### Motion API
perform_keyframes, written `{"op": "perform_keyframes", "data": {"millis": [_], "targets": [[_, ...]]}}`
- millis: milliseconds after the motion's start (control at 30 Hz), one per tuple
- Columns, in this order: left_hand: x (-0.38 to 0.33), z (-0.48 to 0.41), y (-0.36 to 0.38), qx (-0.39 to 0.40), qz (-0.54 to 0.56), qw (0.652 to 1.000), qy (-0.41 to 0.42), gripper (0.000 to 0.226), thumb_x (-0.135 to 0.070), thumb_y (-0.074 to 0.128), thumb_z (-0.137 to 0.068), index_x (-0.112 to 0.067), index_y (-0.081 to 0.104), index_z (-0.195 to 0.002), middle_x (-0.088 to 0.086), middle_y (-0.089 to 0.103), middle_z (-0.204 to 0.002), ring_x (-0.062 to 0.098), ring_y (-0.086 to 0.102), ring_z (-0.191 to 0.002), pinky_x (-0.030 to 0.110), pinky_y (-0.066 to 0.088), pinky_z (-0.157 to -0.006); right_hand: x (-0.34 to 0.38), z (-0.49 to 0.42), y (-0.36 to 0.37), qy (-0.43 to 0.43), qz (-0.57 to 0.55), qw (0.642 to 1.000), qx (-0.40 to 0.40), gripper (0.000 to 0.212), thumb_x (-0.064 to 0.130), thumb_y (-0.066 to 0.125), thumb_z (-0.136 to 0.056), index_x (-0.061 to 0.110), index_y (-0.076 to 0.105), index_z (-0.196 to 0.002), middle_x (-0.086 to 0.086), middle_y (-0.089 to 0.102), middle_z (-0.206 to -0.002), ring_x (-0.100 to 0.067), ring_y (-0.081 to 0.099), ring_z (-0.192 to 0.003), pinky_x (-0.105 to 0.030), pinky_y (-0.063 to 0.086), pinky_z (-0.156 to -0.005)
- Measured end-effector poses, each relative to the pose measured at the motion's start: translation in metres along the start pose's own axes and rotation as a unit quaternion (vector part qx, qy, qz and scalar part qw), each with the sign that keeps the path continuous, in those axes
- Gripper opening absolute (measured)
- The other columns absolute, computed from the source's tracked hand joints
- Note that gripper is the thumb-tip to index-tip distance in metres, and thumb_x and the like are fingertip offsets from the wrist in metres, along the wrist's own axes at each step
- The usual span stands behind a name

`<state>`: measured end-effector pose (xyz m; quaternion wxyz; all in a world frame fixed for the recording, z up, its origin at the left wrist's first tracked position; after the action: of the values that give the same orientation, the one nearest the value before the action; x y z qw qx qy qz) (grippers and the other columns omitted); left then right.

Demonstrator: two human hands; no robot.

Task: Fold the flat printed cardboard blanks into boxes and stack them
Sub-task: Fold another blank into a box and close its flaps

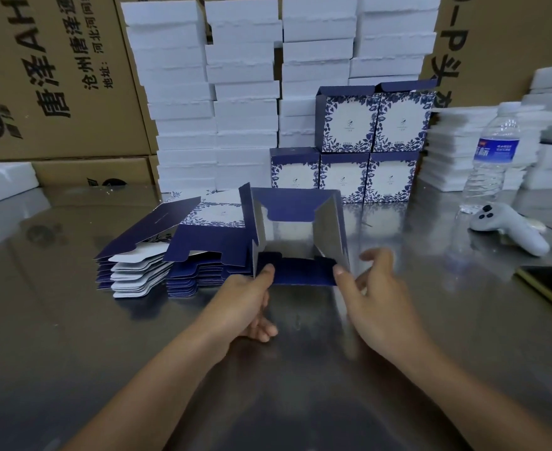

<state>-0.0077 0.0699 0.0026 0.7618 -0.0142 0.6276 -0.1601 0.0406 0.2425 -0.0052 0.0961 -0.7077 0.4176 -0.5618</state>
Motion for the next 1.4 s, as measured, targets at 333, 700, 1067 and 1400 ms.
{"op": "perform_keyframes", "data": {"millis": [333, 700, 1067, 1400], "targets": [[0.005, 0.004, -0.009, -0.232, -0.358, 0.858, 0.285, 0.043, -0.06, 0.031, -0.085, -0.023, 0.05, -0.097, -0.001, 0.058, -0.095, 0.028, 0.058, -0.089, 0.037, 0.044, -0.071, 0.001, -0.006, -0.009, -0.15, -0.094, 0.978, -0.109, 0.049, 0.019, 0.048, -0.093, 0.039, 0.035, -0.135, 0.028, 0.052, -0.111, 0.006, 0.057, -0.092, -0.03, 0.05, -0.076], [-0.008, 0.014, -0.002, -0.121, -0.077, 0.911, 0.387, 0.079, -0.062, 0.054, -0.075, -0.062, 0.006, -0.138, -0.054, 0.019, -0.127, -0.032, 0.019, -0.12, 0.011, 0.027, -0.097, 0.0, -0.007, -0.006, -0.216, -0.143, 0.965, -0.039, 0.06, 0.064, 0.059, -0.071, 0.051, 0.035, -0.125, 0.022, 0.052, -0.123, 0.005, 0.051, -0.112, -0.004, 0.035, -0.087], [-0.017, 0.021, -0.004, -0.108, 0.031, 0.933, 0.343, 0.046, -0.061, 0.051, -0.069, -0.03, 0.055, -0.103, -0.001, 0.055, -0.114, -0.01, 0.053, -0.083, 0.004, 0.038, -0.068, -0.003, -0.013, -0.005, -0.202, -0.204, 0.956, -0.062, 0.02, 0.051, 0.049, -0.083, 0.031, 0.049, -0.078, 0.018, 0.059, -0.079, -0.005, 0.056, -0.077, -0.022, 0.044, -0.077], [-0.01, 0.022, 0.005, -0.125, -0.005, 0.927, 0.353, 0.04, -0.07, 0.053, -0.069, -0.041, 0.054, -0.096, -0.003, 0.055, -0.106, 0.01, 0.053, -0.088, 0.013, 0.04, -0.068, 0.0, -0.01, -0.016, -0.229, 0.042, 0.96, -0.154, 0.036, 0.04, 0.042, -0.092, 0.014, 0.039, -0.067, 0.007, 0.037, -0.054, -0.021, 0.037, -0.052, -0.031, 0.023, -0.05]]}}
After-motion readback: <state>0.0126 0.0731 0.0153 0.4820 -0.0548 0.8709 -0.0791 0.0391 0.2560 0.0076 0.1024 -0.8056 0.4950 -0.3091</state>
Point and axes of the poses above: each hand's wrist, its own z-axis away from the middle knuckle, its own y-axis out of the palm, x = y × z, the point moved 1 cm from there along -z, towards the middle knuckle
